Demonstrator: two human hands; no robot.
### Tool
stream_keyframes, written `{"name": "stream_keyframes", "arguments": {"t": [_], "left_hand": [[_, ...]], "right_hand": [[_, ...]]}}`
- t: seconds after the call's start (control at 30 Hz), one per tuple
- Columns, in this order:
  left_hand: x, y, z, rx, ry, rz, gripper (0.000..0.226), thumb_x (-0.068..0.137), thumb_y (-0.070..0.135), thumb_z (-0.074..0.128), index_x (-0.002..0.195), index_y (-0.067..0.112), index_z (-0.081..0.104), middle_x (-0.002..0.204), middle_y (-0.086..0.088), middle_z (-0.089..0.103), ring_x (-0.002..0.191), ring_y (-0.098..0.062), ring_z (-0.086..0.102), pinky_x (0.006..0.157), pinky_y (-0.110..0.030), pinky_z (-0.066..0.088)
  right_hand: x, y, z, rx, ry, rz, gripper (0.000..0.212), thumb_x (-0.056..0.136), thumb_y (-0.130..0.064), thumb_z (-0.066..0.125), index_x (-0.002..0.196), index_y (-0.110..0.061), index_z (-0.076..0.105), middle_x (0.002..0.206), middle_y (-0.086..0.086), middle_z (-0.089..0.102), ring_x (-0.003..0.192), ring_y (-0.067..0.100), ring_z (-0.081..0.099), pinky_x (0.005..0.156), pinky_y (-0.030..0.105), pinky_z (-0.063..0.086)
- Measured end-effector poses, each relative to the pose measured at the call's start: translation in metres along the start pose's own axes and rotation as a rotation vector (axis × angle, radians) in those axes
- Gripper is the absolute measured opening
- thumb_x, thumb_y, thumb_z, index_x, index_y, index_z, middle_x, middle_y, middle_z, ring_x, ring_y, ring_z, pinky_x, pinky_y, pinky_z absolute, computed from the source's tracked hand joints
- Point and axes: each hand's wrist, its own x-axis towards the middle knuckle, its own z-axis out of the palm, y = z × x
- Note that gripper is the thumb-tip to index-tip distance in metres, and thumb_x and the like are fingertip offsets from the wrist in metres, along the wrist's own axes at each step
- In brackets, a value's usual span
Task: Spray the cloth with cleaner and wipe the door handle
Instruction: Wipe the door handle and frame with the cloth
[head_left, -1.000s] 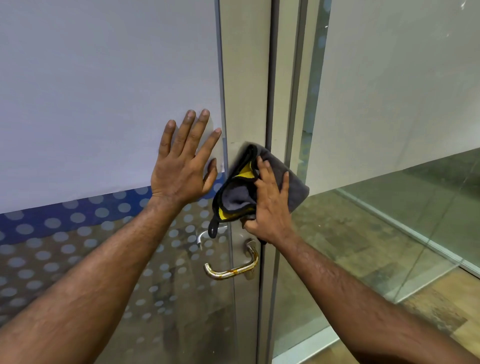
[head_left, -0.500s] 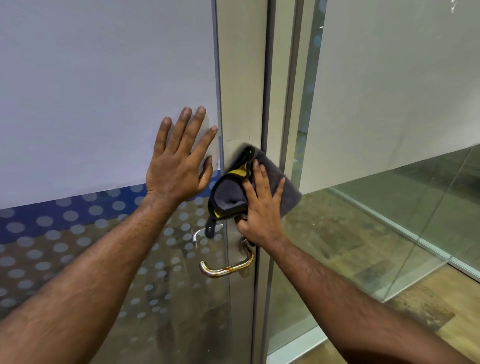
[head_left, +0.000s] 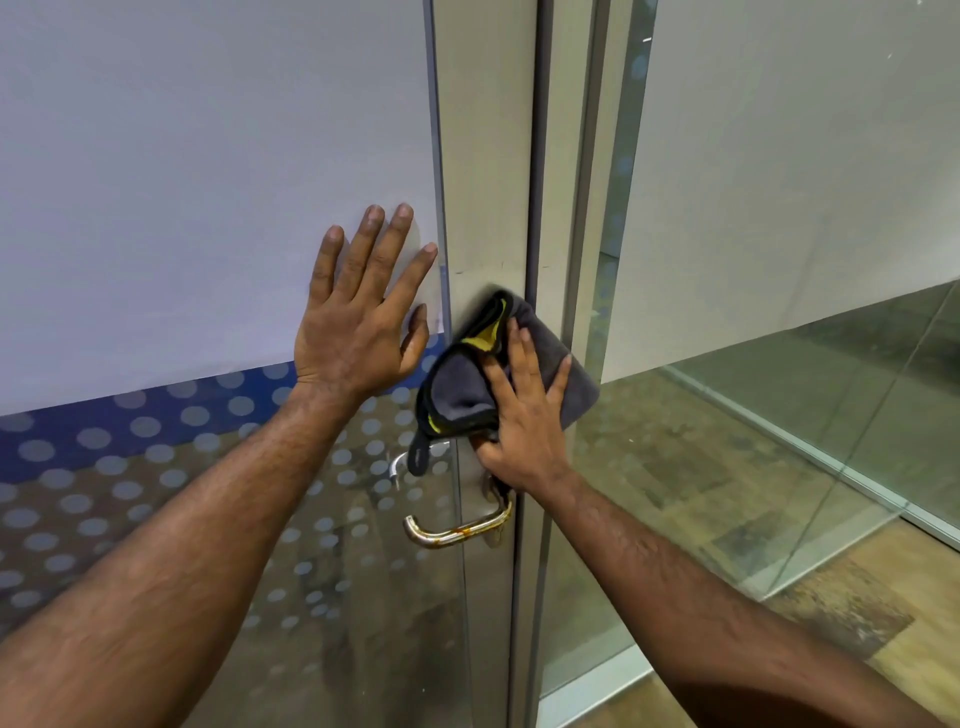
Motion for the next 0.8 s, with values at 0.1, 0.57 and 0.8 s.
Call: {"name": "stream_keyframes", "arguments": {"t": [0.1,0.57,0.8], "left_hand": [[0.002,0.000,0.000,-0.001,0.013,0.001,0.062,0.101,0.041,0.035,0.158,0.020,0.026,0.166,-0.015,0.019,0.154,-0.033,0.016,0.124,-0.052,0.011],[0.001,0.000,-0.001,0.001,0.009,0.000,0.063,0.100,0.040,0.038,0.159,0.020,0.024,0.166,-0.015,0.019,0.153,-0.033,0.015,0.124,-0.051,0.010],[0.001,0.000,-0.002,0.001,-0.006,-0.004,0.063,0.100,0.040,0.038,0.158,0.020,0.026,0.166,-0.015,0.019,0.153,-0.033,0.016,0.123,-0.051,0.008]], "right_hand": [[0.015,-0.016,0.002,0.039,0.047,0.022,0.099,0.072,-0.048,0.063,0.157,-0.033,0.015,0.168,0.003,-0.006,0.155,0.024,-0.005,0.115,0.062,-0.017],[-0.008,-0.025,0.012,0.065,-0.011,0.068,0.098,0.072,-0.047,0.060,0.157,-0.034,0.012,0.168,0.002,-0.007,0.155,0.023,-0.006,0.115,0.061,-0.020],[-0.055,0.017,0.007,-0.105,-0.174,-0.016,0.096,0.062,-0.038,0.068,0.150,-0.028,0.031,0.167,0.004,0.008,0.155,0.018,0.000,0.116,0.071,0.003]]}}
